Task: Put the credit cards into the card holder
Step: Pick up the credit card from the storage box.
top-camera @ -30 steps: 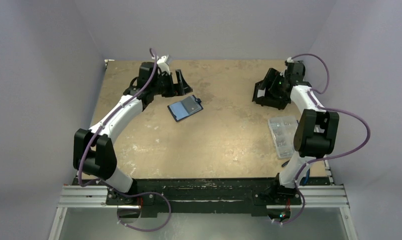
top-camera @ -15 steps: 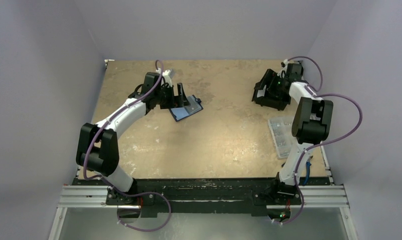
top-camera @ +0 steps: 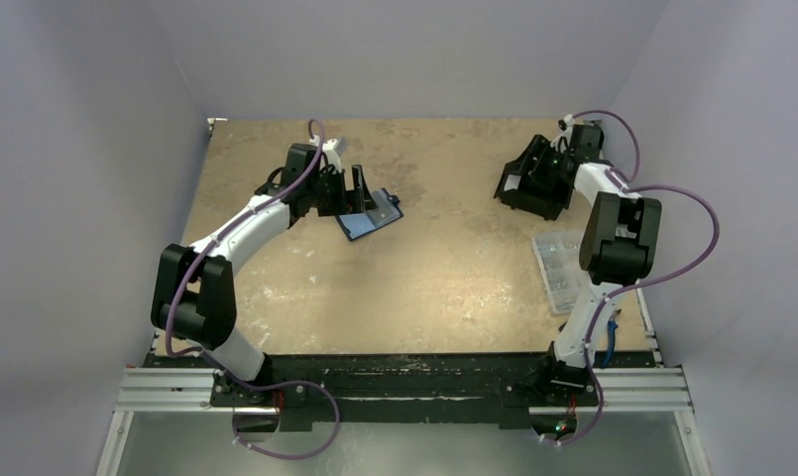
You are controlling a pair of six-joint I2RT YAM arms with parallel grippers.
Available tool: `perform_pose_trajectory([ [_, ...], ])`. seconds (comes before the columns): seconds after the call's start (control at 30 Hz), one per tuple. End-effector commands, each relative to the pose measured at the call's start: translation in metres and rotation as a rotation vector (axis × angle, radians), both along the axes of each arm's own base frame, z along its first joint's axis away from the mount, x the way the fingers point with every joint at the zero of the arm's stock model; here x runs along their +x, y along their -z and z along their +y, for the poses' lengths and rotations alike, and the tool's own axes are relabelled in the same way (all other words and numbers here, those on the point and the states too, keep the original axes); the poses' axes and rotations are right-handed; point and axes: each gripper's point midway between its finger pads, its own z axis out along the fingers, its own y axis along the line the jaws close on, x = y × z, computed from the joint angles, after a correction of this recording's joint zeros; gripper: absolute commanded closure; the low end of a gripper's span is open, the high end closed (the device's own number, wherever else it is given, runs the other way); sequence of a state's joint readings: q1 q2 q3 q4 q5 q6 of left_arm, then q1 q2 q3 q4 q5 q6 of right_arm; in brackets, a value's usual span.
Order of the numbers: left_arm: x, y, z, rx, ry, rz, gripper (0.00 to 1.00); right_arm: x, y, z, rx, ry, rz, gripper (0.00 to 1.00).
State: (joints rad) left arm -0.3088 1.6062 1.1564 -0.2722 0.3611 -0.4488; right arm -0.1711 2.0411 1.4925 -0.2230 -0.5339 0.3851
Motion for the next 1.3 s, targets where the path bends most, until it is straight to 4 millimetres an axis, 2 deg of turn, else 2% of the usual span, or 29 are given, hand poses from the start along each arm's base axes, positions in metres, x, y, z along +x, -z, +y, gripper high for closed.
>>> perform_pose_trajectory([
  [0.0, 0.006, 0.000, 0.001, 0.006, 0.008, -0.034, 0.15, 0.010, -0.032, 0.006, 0.018, -0.020, -0.090, 0.35],
  [0.3, 0.005, 0.001, 0.000, 0.004, 0.013, -0.031, 0.15, 0.010, -0.024, 0.004, 0.013, -0.013, -0.076, 0.58],
  [0.63, 0.005, 0.000, 0.000, 0.002, 0.016, -0.031, 0.15, 0.009, -0.019, 0.003, 0.009, -0.001, -0.061, 0.77],
  [0.7, 0.005, 0.000, 0.000, 0.002, 0.017, -0.030, 0.15, 0.008, -0.016, 0.001, 0.004, 0.006, -0.051, 0.77],
  [0.8, 0.005, 0.001, -0.001, 0.000, 0.018, -0.029, 0.15, 0.006, -0.016, 0.000, -0.006, 0.016, -0.040, 0.60],
  [0.87, 0.004, 0.002, -0.001, -0.001, 0.020, -0.027, 0.15, 0.005, -0.017, -0.002, -0.011, 0.027, -0.039, 0.54],
  [1.0, 0.004, 0.001, -0.002, -0.004, 0.021, -0.028, 0.15, 0.005, -0.014, -0.006, -0.011, 0.068, -0.014, 0.35],
  [1.1, 0.004, 0.001, -0.002, -0.006, 0.023, -0.028, 0.15, 0.005, -0.003, -0.013, -0.023, 0.130, 0.031, 0.26],
  [1.27, 0.004, 0.002, -0.002, -0.005, 0.022, -0.025, 0.15, 0.004, 0.003, -0.012, -0.005, 0.158, 0.051, 0.14],
])
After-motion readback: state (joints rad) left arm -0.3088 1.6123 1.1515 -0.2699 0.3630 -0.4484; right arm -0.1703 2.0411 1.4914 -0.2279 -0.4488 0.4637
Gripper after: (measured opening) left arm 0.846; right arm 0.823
